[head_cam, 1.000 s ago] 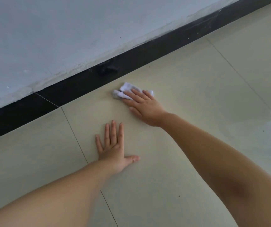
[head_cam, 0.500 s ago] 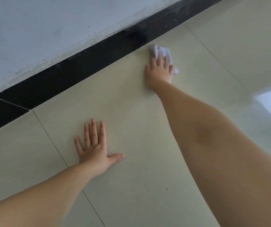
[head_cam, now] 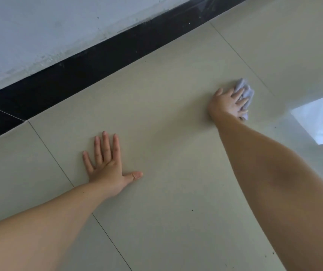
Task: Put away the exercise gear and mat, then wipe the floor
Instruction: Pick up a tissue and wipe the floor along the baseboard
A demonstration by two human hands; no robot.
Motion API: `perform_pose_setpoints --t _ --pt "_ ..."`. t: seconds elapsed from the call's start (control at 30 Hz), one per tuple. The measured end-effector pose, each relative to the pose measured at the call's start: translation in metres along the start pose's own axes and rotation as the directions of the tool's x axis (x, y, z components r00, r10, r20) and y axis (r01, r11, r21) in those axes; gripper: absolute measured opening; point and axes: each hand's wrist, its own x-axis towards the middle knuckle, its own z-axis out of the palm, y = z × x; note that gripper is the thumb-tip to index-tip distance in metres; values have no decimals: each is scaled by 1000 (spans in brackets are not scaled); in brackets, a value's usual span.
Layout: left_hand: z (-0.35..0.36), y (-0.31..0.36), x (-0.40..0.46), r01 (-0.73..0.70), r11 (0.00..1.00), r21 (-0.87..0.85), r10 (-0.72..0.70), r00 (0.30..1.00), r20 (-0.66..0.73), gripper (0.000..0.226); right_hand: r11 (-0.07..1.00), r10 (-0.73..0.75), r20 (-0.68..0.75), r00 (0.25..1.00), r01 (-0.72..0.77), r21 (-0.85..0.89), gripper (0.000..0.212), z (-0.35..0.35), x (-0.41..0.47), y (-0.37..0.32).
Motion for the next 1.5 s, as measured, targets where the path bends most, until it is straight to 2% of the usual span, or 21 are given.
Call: perform_pose_setpoints --t 0.07,0.13,0.2,0.23,0.27,0.33,0.43,0.53,0.67,0.77,0.8,0.9,0.93,1.0,1.03,1.07,1.13,1.2,1.33,1.43,1.5 --pt "1 0 -1 -6 1000 2 6 1000 -8 122 947 -318 5 948 318 -49 58 27 -45 -20" --pt "2 1 0 -5 1000 2 5 999 -37 122 728 -666 117 736 677 -112 57 53 -94 -34" --pt "2 0 0 1 1000 2 -1 998 -55 123 506 -812 275 515 856 -108 53 60 -109 -36" --pt "2 0 0 1 1000 6 -1 999 -53 123 475 -826 289 485 873 -107 51 55 -98 -33" --pt "3 0 0 -2 1000 10 2 999 -48 123 515 -810 252 529 848 -125 50 48 -81 -26" --pt "3 -1 1 -5 1000 13 6 999 -47 124 716 -674 104 731 681 -152 51 28 -38 0" --pt "3 0 1 -1 1000 21 2 998 -55 124 961 -258 13 966 257 -103 53 -10 8 63" --pt "4 0 1 3 1000 27 -1 998 -56 124 996 -33 24 999 35 -77 55 -22 4 97" --pt "4 -1 3 -9 1000 20 11 998 -67 124 968 -232 -15 972 230 -99 56 14 -59 84" --pt "5 -1 2 -21 1000 20 22 997 -80 125 836 -531 61 845 534 -130 56 48 -136 74" --pt "5 -2 2 -23 1000 20 24 996 -88 125 740 -651 121 749 662 -116 55 55 -158 77" --pt "5 -3 3 -33 999 14 34 995 -91 125 264 -901 308 305 950 -170 52 53 -165 102" --pt "5 -3 3 -41 999 11 42 996 -84 125 244 -905 299 302 945 -216 52 48 -146 110" --pt "3 -5 3 -72 997 -8 71 994 -77 123 558 -783 159 602 791 -249 56 28 -106 122" --pt "2 -6 2 -97 995 -32 94 993 -76 120 761 -608 99 788 614 -209 57 15 -89 126" --pt "-1 -10 1 -126 990 -58 122 990 -73 116 893 -409 111 906 422 -156 56 6 -78 128" --pt "-7 -26 -4 -216 974 -66 211 974 -81 100 955 -227 170 959 254 -156 57 -2 -83 125" --pt "-9 -54 -17 -318 948 -25 311 939 -149 83 933 -280 187 942 313 -179 58 10 -118 118" --pt "13 -130 -66 -248 968 24 242 912 -332 65 777 -551 248 797 598 -196 63 70 -254 119" --pt "35 -171 -89 -102 993 62 115 951 -286 63 528 -778 264 570 821 -217 64 109 -369 130" --pt "46 -188 -100 -26 999 37 35 955 -293 62 297 -851 396 344 938 -177 57 123 -412 132"
